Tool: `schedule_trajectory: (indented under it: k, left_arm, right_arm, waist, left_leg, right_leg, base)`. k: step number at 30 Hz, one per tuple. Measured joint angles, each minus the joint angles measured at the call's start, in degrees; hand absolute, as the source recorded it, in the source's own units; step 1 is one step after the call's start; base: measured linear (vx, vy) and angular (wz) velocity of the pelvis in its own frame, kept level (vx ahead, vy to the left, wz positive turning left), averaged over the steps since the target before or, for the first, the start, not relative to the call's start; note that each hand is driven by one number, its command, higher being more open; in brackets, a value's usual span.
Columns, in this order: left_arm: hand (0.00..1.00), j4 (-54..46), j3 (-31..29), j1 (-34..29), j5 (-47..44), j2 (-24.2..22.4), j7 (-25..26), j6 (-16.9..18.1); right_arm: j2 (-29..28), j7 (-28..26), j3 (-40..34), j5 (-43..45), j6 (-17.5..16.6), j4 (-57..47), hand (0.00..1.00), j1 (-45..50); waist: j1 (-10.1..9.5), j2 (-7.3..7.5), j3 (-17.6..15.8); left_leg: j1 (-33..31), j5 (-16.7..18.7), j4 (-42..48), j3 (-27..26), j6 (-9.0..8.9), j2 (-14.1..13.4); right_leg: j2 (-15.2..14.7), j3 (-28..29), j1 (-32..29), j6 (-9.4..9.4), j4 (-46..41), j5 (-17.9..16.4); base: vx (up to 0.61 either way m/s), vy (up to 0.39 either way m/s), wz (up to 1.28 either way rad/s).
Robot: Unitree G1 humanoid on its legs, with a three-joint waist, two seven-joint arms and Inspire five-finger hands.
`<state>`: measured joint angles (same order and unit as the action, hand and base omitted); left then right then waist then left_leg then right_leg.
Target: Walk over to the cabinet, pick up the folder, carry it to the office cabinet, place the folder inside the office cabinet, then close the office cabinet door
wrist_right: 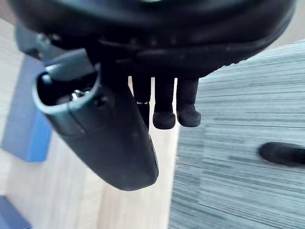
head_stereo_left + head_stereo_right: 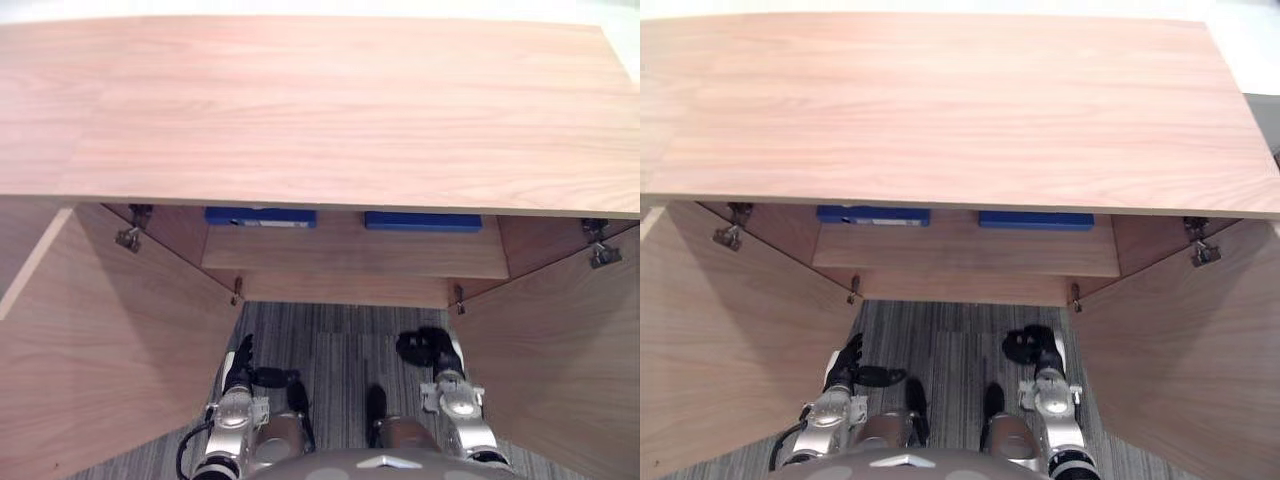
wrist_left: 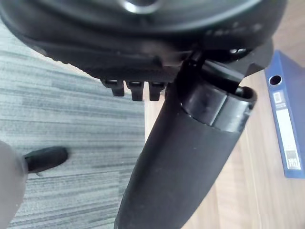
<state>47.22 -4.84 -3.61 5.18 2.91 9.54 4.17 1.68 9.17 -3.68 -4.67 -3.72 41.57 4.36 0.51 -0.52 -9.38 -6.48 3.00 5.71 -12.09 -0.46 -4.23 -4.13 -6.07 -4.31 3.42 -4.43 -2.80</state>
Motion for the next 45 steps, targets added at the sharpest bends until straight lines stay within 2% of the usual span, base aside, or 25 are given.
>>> schedule_trajectory:
  k: [4,5,11,14,19,26,32,39,42,45]
  left_arm:
    - [1.0,2.8,-0.1,-0.1,0.0,0.0,0.0,-0.7]
    - [1.0,3.6,-0.1,-0.1,0.0,0.0,0.0,-0.8]
    - [1.0,7.0,-1.3,-2.1,-0.1,-0.1,0.1,-1.2]
    - [1.0,7.1,-2.9,-2.5,-0.5,-0.4,0.2,-1.8]
    - [1.0,8.2,-3.4,-2.3,-0.5,-0.4,0.2,-1.8]
    - [1.0,9.4,-3.4,-2.3,-0.3,-0.4,0.3,-1.9]
    - [1.0,9.4,-3.3,-2.2,-0.1,-0.4,0.3,-2.2]
    - [1.0,9.4,-3.3,-2.4,-0.1,-0.4,0.5,-2.4]
    - [1.0,9.2,-3.3,-2.3,-0.1,-0.4,0.7,-2.5]
    - [1.0,8.8,-3.4,-2.3,-0.1,-0.5,1.1,-2.5]
  right_arm:
    - [-0.4,0.6,-3.1,-0.3,1.1,6.9,0.0,0.3]
    - [-0.5,1.1,-4.4,-0.3,1.2,8.3,1.0,0.3]
    - [-1.0,2.8,-8.4,0.0,2.2,12.2,1.0,0.3]
    - [-1.0,2.8,-9.2,0.3,2.5,13.2,1.0,0.0]
    - [-1.0,2.8,-11.3,0.3,3.0,14.3,1.0,-0.2]
    - [-0.9,2.8,-13.3,2.3,3.3,15.7,1.0,-0.2]
    - [-0.9,2.7,-17.2,5.5,3.4,16.8,1.0,0.4]
    - [-1.1,4.2,-26.2,18.6,2.9,15.1,1.0,2.4]
    - [-1.4,5.7,-30.6,24.7,1.7,10.5,1.0,4.4]
    - [-1.7,7.7,-33.9,27.1,0.9,4.7,1.0,5.3]
  waist:
    - [0.17,0.04,1.5]
    - [0.27,0.06,1.6]
    - [0.71,0.8,2.2]
    - [0.67,1.01,2.3]
    - [0.67,0.88,2.8]
    - [0.71,0.81,3.9]
    - [1.01,0.61,4.0]
    - [2.56,0.46,4.1]
    - [3.51,0.16,4.3]
    - [4.23,-0.02,4.3]
  left_leg:
    - [2.5,-1.3,-2.8,0.0,-0.07,0.5]
    - [3.1,-1.9,-3.6,0.0,-0.1,0.6]
    - [6.3,-4.7,-7.9,0.0,0.13,1.6]
    - [7.7,-6.2,-10.8,0.0,-0.6,1.8]
    - [9.1,-6.2,-11.1,-1.1,-0.56,2.2]
    - [10.8,-5.0,-10.8,-3.5,-0.31,2.4]
    - [13.6,-3.2,-10.7,-8.5,-0.2,2.2]
    - [14.4,0.4,-8.2,-15.7,-0.47,1.4]
    - [14.4,2.6,-5.8,-18.7,-0.45,0.7]
    - [14.3,4.0,-4.3,-21.5,-0.56,0.2]
  right_leg:
    - [0.0,0.1,1.7,-0.04,1.2,0.6]
    - [0.0,0.1,2.1,-0.1,1.8,1.1]
    - [-0.1,0.6,3.6,-0.29,3.2,2.5]
    - [-0.1,1.0,3.6,-0.14,3.7,3.2]
    - [-0.2,2.3,4.6,0.29,4.2,3.6]
    - [0.0,5.2,5.5,0.61,5.0,4.3]
    - [0.8,10.1,6.4,0.57,6.0,4.4]
    - [2.1,17.4,4.5,0.49,5.8,4.5]
    - [2.8,21.1,3.4,0.53,5.5,4.6]
    - [3.5,24.0,2.2,0.56,4.7,4.7]
  base:
    - [-0.01,0.001,-0.01]
    - [-0.06,0.007,-0.03]
    - [-0.12,0.015,-0.03]
    - [-0.15,0.016,-0.03]
    - [-0.08,0.019,-0.13]
    - [0.03,0.015,-0.21]
    - [0.06,0.016,-0.42]
    - [0.04,0.0,-0.59]
    - [0.03,-0.015,-0.58]
    - [0.03,-0.011,-0.57]
